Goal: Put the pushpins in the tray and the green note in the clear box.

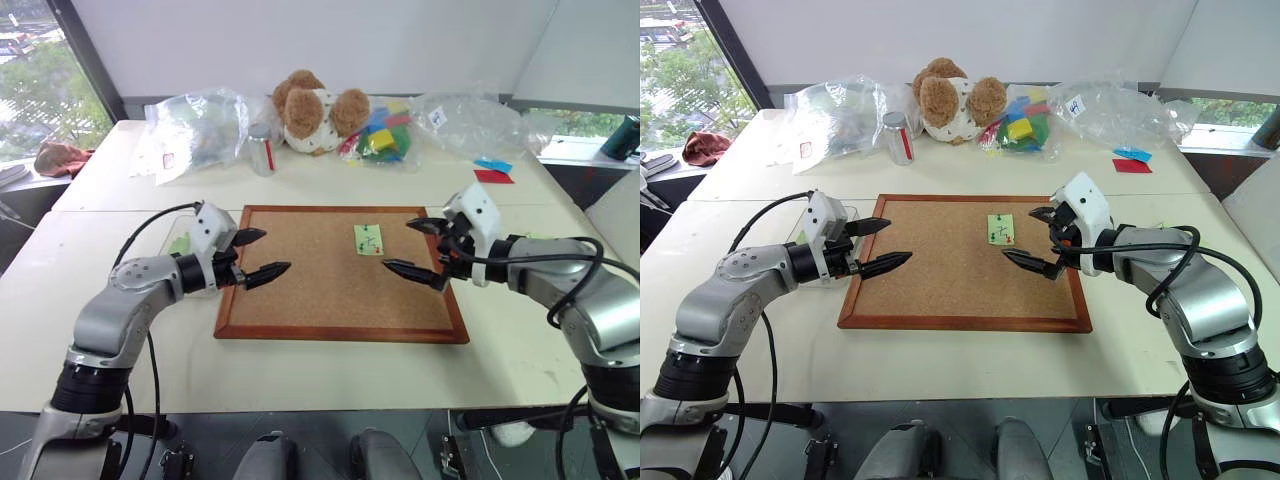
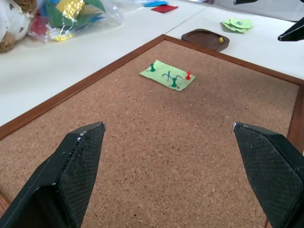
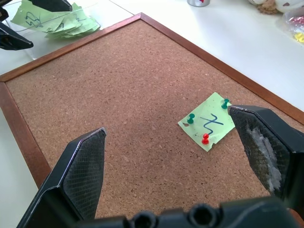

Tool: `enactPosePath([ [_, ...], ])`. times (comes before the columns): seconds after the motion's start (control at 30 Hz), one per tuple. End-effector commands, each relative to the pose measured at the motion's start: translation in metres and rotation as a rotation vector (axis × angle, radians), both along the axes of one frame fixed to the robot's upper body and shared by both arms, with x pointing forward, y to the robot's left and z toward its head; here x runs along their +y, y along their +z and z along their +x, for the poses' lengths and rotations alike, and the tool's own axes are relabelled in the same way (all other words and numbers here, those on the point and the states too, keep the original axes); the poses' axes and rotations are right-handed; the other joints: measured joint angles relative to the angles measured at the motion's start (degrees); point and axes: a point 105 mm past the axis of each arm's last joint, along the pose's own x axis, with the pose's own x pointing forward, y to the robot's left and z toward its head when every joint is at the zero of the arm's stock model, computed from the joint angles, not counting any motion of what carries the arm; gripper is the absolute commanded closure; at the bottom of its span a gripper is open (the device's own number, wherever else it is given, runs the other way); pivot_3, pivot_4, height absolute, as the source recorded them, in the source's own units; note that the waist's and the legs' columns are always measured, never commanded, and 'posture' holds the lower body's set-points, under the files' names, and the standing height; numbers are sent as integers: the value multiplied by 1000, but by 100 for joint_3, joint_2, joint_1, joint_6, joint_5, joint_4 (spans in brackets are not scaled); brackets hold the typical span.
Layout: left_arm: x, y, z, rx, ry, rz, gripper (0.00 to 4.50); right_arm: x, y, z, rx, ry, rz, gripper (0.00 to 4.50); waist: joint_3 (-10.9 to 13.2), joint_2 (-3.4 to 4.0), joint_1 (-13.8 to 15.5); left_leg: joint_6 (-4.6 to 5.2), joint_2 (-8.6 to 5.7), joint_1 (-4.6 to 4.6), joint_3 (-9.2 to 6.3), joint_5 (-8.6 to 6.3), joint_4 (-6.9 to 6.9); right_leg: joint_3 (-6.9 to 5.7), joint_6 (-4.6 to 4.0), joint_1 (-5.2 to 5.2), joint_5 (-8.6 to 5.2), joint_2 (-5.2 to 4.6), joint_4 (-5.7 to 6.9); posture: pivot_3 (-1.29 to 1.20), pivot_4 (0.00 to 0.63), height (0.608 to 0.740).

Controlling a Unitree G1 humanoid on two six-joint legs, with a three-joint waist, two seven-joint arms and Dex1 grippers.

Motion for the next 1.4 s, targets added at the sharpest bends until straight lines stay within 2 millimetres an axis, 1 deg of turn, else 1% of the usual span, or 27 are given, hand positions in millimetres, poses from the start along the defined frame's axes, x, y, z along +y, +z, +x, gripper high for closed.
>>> enactPosePath([
  [0.03, 0, 15, 1, -55, -1, -14, 89, -2, 15, 0, -58, 0, -5, 0, 0, 0, 0, 0, 0, 0, 0, 0, 0, 0, 0, 0, 0, 0, 0, 0, 150, 740],
  [0.2, -3, 19, -2, -42, -12, -37, 89, -3, 13, 0, -53, -5, -6, 0, 0, 0, 0, 0, 0, 0, 0, 0, 0, 0, 0, 0, 0, 0, 0, 0, 150, 740],
  [0.4, -3, 16, -1, -40, -5, -22, 89, -3, 11, 0, -48, -9, -3, 0, 0, 0, -1, -1, 0, 0, 0, 0, 0, 0, 0, 0, 0, 0, 0, 0, 150, 740],
  [0.7, -11, 7, -2, -41, -9, -6, 89, -3, 11, 1, -52, -20, 2, 0, 0, 0, 0, -1, 0, 0, 0, 0, 0, 0, 0, 0, 0, 0, 0, 0, 150, 740],
  [0.9, -17, 1, 1, -53, -1, 3, 89, -3, 11, 2, -58, -28, 5, 0, 0, 0, 4, -1, 0, 0, 0, 0, 0, 0, 0, 0, 0, 0, 0, 0, 150, 740],
  [1.0, -27, -12, 4, -62, 9, 28, 89, -2, 10, 4, -60, -37, 11, 0, 0, 0, 6, -1, 0, 0, 0, 0, 0, 0, 0, 0, 0, 0, 0, 0, 150, 740],
  [1.07, -36, -19, 4, -59, 3, 22, 591, 1, 10, 6, -61, -39, 20, 0, 0, 0, 4, -2, 0, -1, 1, 1, 0, 0, 0, 0, 0, 0, 0, 0, 150, 740],
  [1.13, -42, -23, 6, -58, -2, 12, 1399, 3, 9, 10, -63, -49, 26, 0, 0, 0, 4, -1, 0, 0, 1, 1, 0, 0, 0, 0, 0, 0, 1, 0, 150, 740],
  [1.27, -52, -38, 12, -54, 9, 34, 3537, 7, 5, 27, -52, -118, 48, 0, 0, 0, -16, -4, 0, 2, 3, 2, 1, 2, 0, -1, 0, 1, 3, 0, 150, 740],
  [1.3, -54, -41, 13, -51, 8, 35, 4172, 9, 4, 30, -50, -129, 49, 0, 0, 0, -12, -13, 0, 2, 3, 8, 1, 1, 0, -1, 0, 1, 5, 0, 150, 740],
  [1.33, -57, -45, 14, -42, 12, 32, 4414, 10, 3, 34, -46, -143, 52, 0, 0, 0, -7, -23, 0, 1, 3, 13, 1, 0, 0, -2, 0, 1, 4, 0, 150, 740],
  [1.4, -60, -54, 18, -27, 26, 34, 4414, 13, 1, 43, -36, -169, 61, 0, 0, 0, -6, -26, 0, 0, 3, 15, 0, 0, 0, -3, 0, 1, 4, 0, 150, 740],
])
